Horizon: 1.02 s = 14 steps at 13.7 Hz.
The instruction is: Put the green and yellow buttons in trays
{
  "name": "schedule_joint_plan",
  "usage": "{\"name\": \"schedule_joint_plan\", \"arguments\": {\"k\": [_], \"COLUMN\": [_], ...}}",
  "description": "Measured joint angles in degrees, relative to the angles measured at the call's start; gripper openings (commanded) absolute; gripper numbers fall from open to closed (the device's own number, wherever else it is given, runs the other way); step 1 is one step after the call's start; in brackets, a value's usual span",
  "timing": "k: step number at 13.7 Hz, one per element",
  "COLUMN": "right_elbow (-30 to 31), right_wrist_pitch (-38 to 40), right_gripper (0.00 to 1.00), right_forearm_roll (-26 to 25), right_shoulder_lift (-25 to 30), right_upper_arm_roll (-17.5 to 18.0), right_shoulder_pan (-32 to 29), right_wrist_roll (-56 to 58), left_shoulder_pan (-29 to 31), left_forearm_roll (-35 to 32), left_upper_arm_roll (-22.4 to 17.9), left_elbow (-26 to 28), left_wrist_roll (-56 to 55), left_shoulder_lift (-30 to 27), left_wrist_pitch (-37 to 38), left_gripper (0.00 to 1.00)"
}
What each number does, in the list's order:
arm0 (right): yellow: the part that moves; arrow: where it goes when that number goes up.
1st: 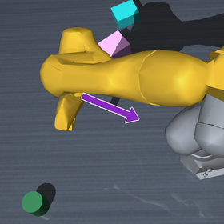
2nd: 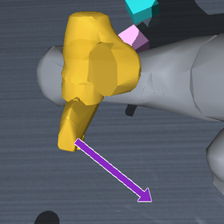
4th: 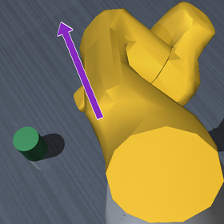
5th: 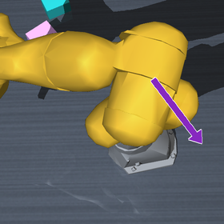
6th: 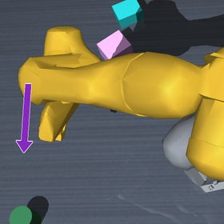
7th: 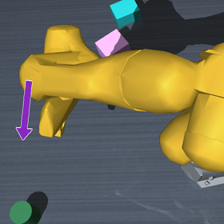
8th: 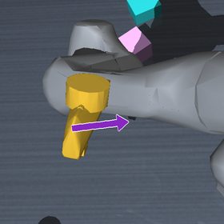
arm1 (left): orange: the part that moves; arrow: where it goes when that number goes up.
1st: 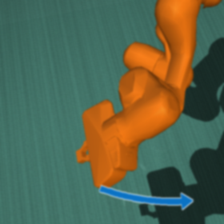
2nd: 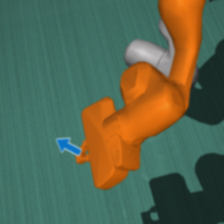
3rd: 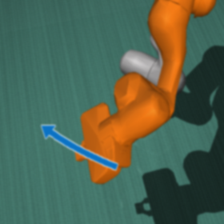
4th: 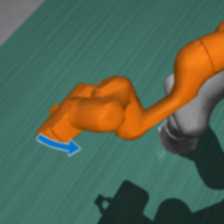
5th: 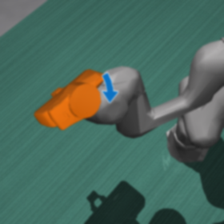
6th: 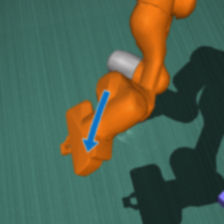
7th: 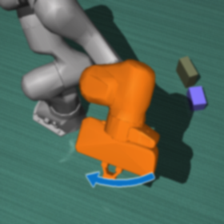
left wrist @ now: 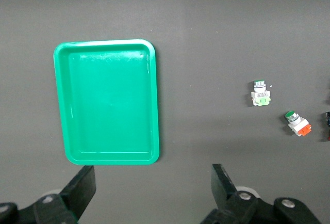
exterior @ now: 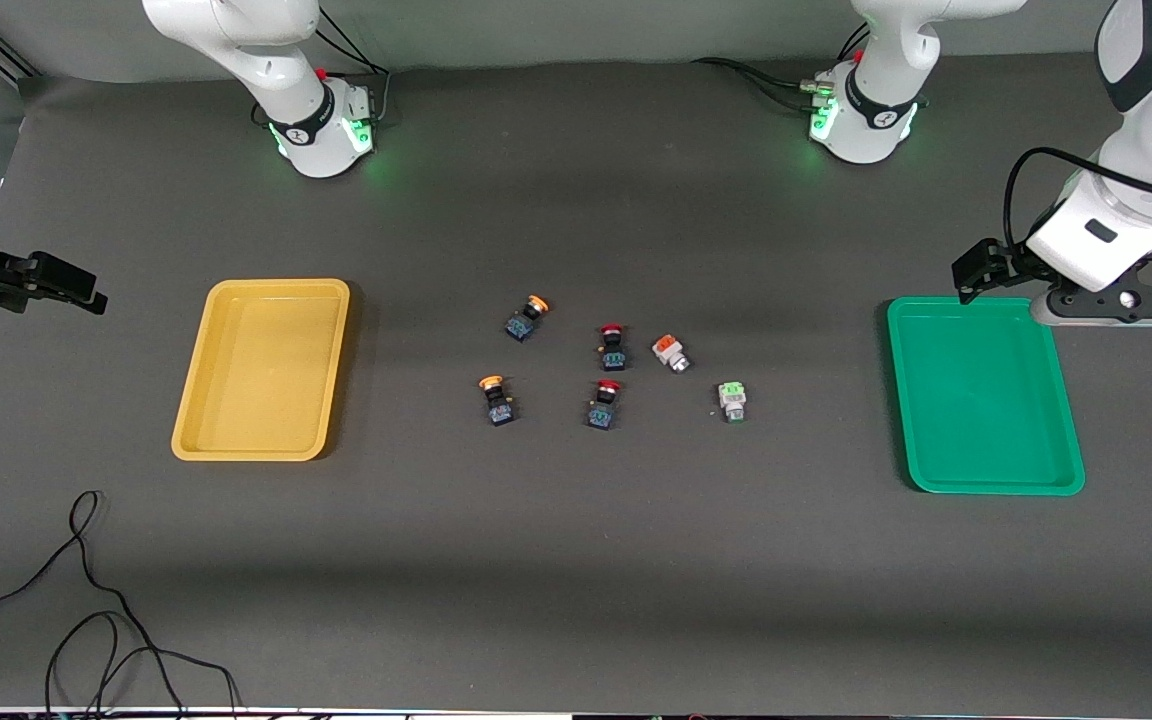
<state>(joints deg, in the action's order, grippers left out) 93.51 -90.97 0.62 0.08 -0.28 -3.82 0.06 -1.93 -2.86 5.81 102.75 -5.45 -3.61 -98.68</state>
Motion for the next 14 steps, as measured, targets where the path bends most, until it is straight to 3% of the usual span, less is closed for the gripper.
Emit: {"name": "schedule_joint_plan", "arguments": {"k": [3, 6, 8, 14], "right_elbow": [0.2, 2.3, 4.4, 13.5], "right_wrist_pitch": [0.0, -0.2, -2.6, -20.6], "right_gripper": [1.00, 1.00, 1.00, 1.00], "right_forearm_roll": [0.0, 0.1, 0.4, 0.4], "right_shoulder_lift": [-0.3, -1.2, -1.7, -3.7], "right_upper_arm_roll": [0.2, 0.4, 0.6, 0.9], "right_shoulder_pan": [2.6, 9.6, 16.3, 41.9], "right_wrist_roll": [0.0, -6.5, -16.6, -57.6], "left_shoulder_pan": [0.0, 0.0, -0.1, -0.2], "left_forearm_roll": [0.0, 0.0, 0.0, 0.0], "left_upper_arm_roll": [0.0, -0.1, -0.2, -0.3], "left_elbow": [0.0, 0.0, 0.0, 0.0], "left_wrist_roll": [0.0, 0.0, 0.0, 0.0], "left_shoulder_lift": [0.0, 0.0, 0.0, 0.1], "left_wrist_pitch": [0.0, 0.0, 0.0, 0.1], "left_gripper": [1.00, 1.00, 1.00, 1.00]}}
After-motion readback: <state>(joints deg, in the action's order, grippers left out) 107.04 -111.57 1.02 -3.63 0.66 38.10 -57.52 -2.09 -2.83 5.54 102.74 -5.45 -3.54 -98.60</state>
